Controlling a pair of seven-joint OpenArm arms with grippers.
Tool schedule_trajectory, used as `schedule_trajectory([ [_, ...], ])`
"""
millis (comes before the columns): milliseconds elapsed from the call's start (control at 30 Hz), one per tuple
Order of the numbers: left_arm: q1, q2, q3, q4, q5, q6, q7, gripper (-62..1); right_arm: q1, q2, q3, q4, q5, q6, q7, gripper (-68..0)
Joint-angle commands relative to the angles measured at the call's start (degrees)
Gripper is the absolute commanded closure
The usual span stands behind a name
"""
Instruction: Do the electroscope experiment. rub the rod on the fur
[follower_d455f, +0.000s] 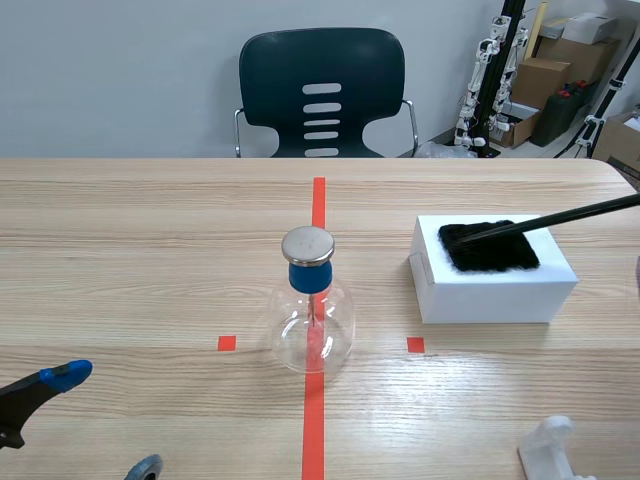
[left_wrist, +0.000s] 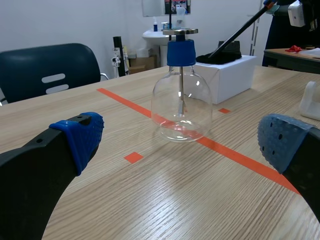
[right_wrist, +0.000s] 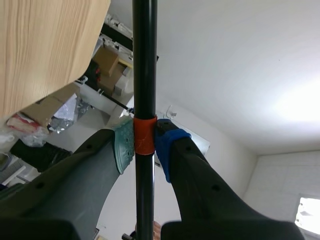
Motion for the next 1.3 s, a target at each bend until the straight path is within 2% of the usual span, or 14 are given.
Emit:
schedule_trajectory([
  [0,-0.2,-0.4,-0.3,0.8,-0.3,0.0,-1.0,-62.3,0.9,2.3,0.3,-0.7,0.5,0.4,-1.4,-1.3],
  [233,-0.2,-0.4,-0.3,0.8,-0.3,0.0,-1.0,-62.3,1.0,6.8,0.3,-5.1,4.7,0.3,-0.9,-1.3],
  [367,-0.2,-0.4,-0.3,0.8,-0.3,0.0,-1.0,-62.3,1.0,7.3,0.3,-5.7,5.1,0.3,-0.9,-1.3],
  [633,-0.2,-0.4,-0.3,0.8,-0.3,0.0,-1.0,-62.3,2.0,0.7,-0.5,-1.8,-1.7,0.4,-1.6,-1.3],
  [767,-0.2,-0.4,-0.3,0.8,-0.4,0.0,-1.0,-62.3,2.9,-0.4,-2.4,-1.4,-2.6,0.4,-3.2,-1.3],
  [833,-0.2,-0.3,-0.3,0.8,-0.3,0.0,-1.1,-62.3,2.9,0.2,-2.3,-1.7,-1.7,0.4,-3.6,-1.3],
  [1067,-0.2,-0.4,-0.3,0.8,-0.3,0.0,-1.0,-62.3,2.9,5.9,-2.3,-6.3,4.5,0.4,-3.6,-1.3],
  [1167,-0.2,-0.4,-0.3,0.8,-0.3,0.0,-1.0,-62.3,2.9,6.4,-2.3,-7.6,4.7,0.3,-3.1,-1.3],
  [1267,-0.2,-0.4,-0.3,0.8,-0.3,0.0,-1.0,-62.3,2.9,5.4,-2.4,-7.2,4.0,0.3,-2.3,-1.3],
])
